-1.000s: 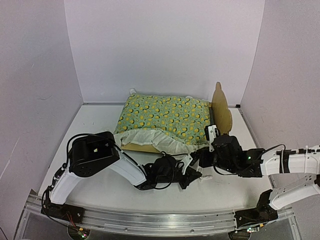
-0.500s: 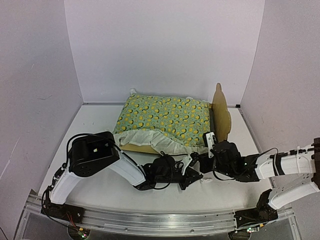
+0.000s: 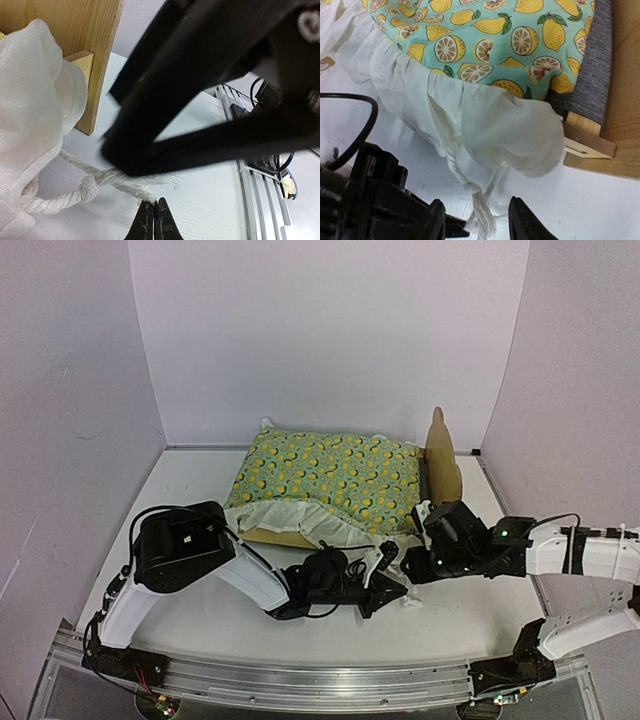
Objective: Set up the pet bed
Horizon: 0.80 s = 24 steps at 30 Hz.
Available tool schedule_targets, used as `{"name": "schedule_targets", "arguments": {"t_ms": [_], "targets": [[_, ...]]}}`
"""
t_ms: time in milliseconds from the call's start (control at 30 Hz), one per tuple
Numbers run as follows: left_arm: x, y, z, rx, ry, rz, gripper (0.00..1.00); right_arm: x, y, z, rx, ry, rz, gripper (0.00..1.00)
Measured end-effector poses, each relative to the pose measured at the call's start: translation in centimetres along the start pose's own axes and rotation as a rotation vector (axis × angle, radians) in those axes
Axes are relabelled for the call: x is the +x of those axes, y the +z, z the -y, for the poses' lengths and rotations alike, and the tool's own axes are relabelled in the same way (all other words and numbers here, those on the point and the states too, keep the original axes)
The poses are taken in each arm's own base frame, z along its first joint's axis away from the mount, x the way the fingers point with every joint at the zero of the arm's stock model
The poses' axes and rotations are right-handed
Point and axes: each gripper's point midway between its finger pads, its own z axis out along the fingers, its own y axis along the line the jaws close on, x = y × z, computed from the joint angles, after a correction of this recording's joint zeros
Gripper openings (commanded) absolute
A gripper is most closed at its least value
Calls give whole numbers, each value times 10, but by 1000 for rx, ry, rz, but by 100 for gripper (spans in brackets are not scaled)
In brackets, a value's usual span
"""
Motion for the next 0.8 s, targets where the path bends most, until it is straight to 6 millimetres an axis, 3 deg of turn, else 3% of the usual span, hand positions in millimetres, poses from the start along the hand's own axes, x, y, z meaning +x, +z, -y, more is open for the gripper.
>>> {"name": "schedule_targets", "arguments": {"t_ms": [200, 433, 633, 800], "targets": [[-2, -6, 1, 1, -29, -5, 0, 10, -21, 11, 21, 18, -41, 41], [-46, -10, 6, 23, -65, 72, 0, 12, -36, 18, 28, 17, -39, 38], [-53, -7, 13, 55, -94, 79, 0, 12, -37, 18, 24, 26, -34, 35], [-52, -7, 13, 56, -101, 78, 0, 9, -29, 6, -26, 14, -26, 26]]}}
